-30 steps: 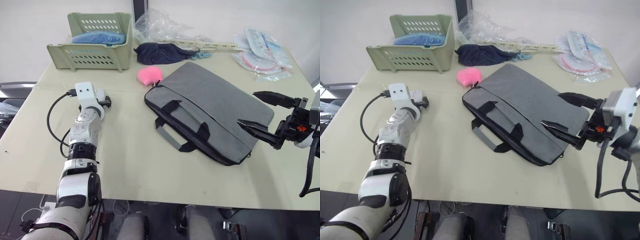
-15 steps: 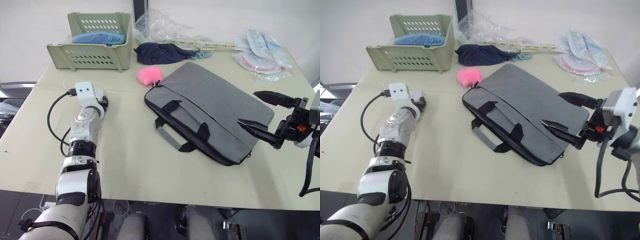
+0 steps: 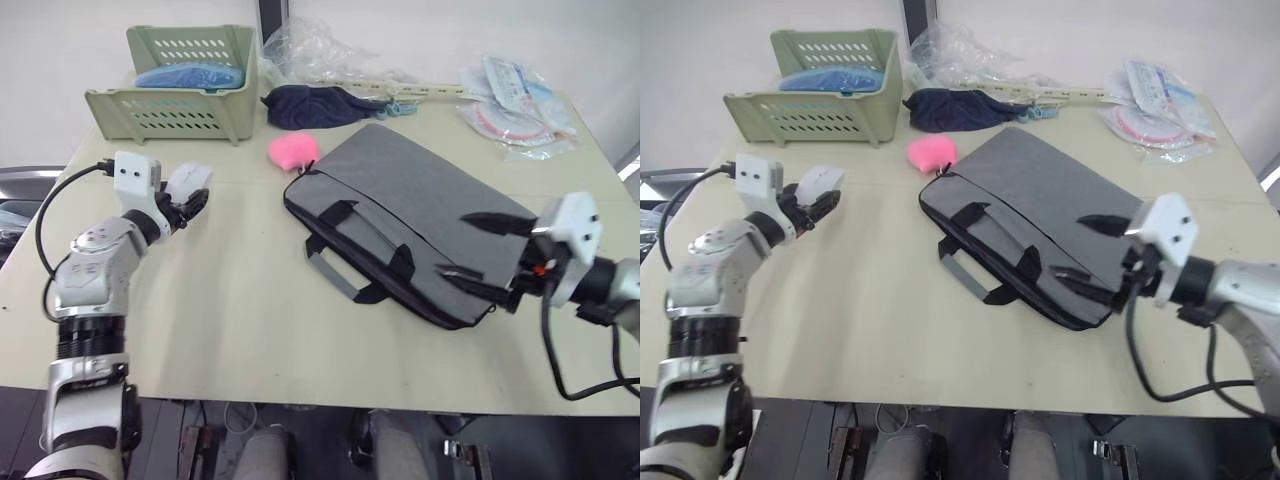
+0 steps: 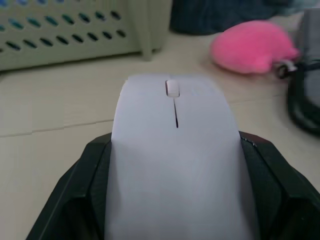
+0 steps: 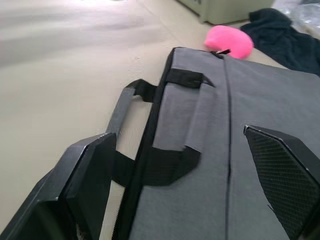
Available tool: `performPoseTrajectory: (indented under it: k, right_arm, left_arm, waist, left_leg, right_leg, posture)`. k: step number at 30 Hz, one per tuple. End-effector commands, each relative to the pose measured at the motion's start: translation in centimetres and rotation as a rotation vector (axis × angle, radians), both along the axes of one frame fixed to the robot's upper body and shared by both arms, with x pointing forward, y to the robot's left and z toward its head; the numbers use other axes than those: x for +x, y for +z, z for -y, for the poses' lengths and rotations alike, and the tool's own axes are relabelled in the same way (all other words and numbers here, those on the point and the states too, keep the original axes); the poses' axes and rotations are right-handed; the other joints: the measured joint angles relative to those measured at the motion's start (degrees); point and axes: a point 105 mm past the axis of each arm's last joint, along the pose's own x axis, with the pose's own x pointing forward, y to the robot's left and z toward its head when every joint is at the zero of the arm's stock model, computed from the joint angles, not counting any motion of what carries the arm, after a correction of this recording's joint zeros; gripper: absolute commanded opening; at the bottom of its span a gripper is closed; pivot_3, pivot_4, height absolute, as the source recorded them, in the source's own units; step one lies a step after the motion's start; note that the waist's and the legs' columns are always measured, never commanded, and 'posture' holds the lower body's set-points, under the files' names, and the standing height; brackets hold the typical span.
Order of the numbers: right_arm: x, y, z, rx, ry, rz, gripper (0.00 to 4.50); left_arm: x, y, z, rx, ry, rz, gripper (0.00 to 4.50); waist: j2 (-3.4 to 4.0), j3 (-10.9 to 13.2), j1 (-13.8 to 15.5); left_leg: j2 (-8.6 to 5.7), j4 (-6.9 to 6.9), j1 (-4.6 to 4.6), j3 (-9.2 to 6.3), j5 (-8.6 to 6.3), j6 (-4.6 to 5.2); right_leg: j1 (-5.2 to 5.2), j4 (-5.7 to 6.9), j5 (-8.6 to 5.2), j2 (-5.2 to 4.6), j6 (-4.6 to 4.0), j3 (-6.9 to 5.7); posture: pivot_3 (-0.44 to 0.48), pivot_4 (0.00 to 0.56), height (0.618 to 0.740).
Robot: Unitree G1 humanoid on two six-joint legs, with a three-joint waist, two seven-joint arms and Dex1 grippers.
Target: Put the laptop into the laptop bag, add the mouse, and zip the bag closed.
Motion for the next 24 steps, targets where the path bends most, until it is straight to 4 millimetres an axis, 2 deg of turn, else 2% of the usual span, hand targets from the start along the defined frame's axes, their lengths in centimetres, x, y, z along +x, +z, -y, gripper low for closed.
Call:
performPoseTrajectory:
  k: [1, 3, 7, 11, 14, 17, 20, 24]
  right_arm:
    - [0.4, -0.2, -1.5, -0.038, -0.012, 0.08, 4.5]
    - [1.1, -0.9, -2.1, -0.048, -0.044, 0.094, 4.5]
    - [2.8, -2.3, -3.2, -0.055, -0.131, 0.108, 4.5]
    - [4.1, -4.4, -4.2, -0.1, -0.161, 0.099, 4.5]
    - [4.6, -4.8, -4.3, -0.112, -0.18, 0.107, 4.5]
    - [4.9, -5.0, -4.2, -0.129, -0.177, 0.11, 3.69]
    - [4.9, -5.0, -4.2, -0.125, -0.167, 0.115, 2.32]
    - [4.7, -4.6, -4.0, -0.118, -0.15, 0.115, 0.25]
  left_arm:
    - [-3.3, 2.1, 2.2, 0.017, -0.257, 0.029, 2.82]
    - [-5.3, 1.9, 3.2, 0.06, -0.388, 0.009, 2.82]
    - [-8.8, -0.3, 4.8, 0.187, -0.598, -0.063, 2.82]
    - [-9.6, -1.0, 5.5, 0.206, -0.647, -0.066, 2.82]
    - [-9.3, -0.8, 5.9, 0.209, -0.642, -0.038, 2.82]
    - [-9.4, -1.0, 6.3, 0.193, -0.643, -0.036, 2.82]
    - [-9.6, -1.6, 6.7, 0.195, -0.652, -0.04, 2.82]
    - [-9.9, -1.6, 7.3, 0.185, -0.679, -0.039, 2.82]
  waist:
    - [0.0, 0.0, 0.24]
    - [0.0, 0.0, 0.12]
    - [0.0, 0.0, -0.17]
    - [0.0, 0.0, -0.14]
    - [0.01, 0.0, -0.06]
    - [0.01, 0.0, -0.11]
    - [0.01, 0.0, -0.17]
    - [0.01, 0.0, -0.2]
  left_leg:
    - [-0.01, 0.03, -0.02, -0.01, 0.0, 0.0]
    - [-0.03, 0.09, -0.05, -0.04, -0.01, -0.01]
    - [0.03, 0.11, -0.05, -0.02, -0.05, -0.1]
    - [0.11, 0.14, -0.03, 0.01, -0.05, -0.18]
    - [0.13, 0.16, -0.05, 0.0, -0.05, -0.18]
    - [0.13, 0.15, -0.06, 0.0, -0.05, -0.18]
    - [0.15, 0.15, -0.06, -0.02, -0.05, -0.18]
    - [0.15, 0.15, -0.06, -0.01, -0.05, -0.18]
  right_leg:
    - [0.0, 0.0, 0.0, -0.01, 0.0, 0.01]
    - [0.03, 0.0, 0.0, -0.01, -0.01, 0.0]
    - [0.02, -0.02, -0.04, 0.06, -0.06, 0.0]
    - [0.02, 0.01, -0.09, 0.17, -0.16, 0.03]
    - [0.02, 0.0, -0.1, 0.2, -0.17, 0.03]
    - [0.02, 0.0, -0.1, 0.2, -0.17, 0.02]
    - [0.01, 0.0, -0.1, 0.23, -0.17, 0.02]
    - [0.01, 0.0, -0.1, 0.23, -0.17, 0.03]
  posture:
    - [0.0, 0.15, 0.74]
    - [0.0, 0.15, 0.74]
    - [0.0, 0.15, 0.74]
    - [0.0, 0.15, 0.74]
    - [0.0, 0.15, 0.74]
    - [0.0, 0.15, 0.74]
    - [0.0, 0.15, 0.74]
    - [0.0, 0.15, 0.74]
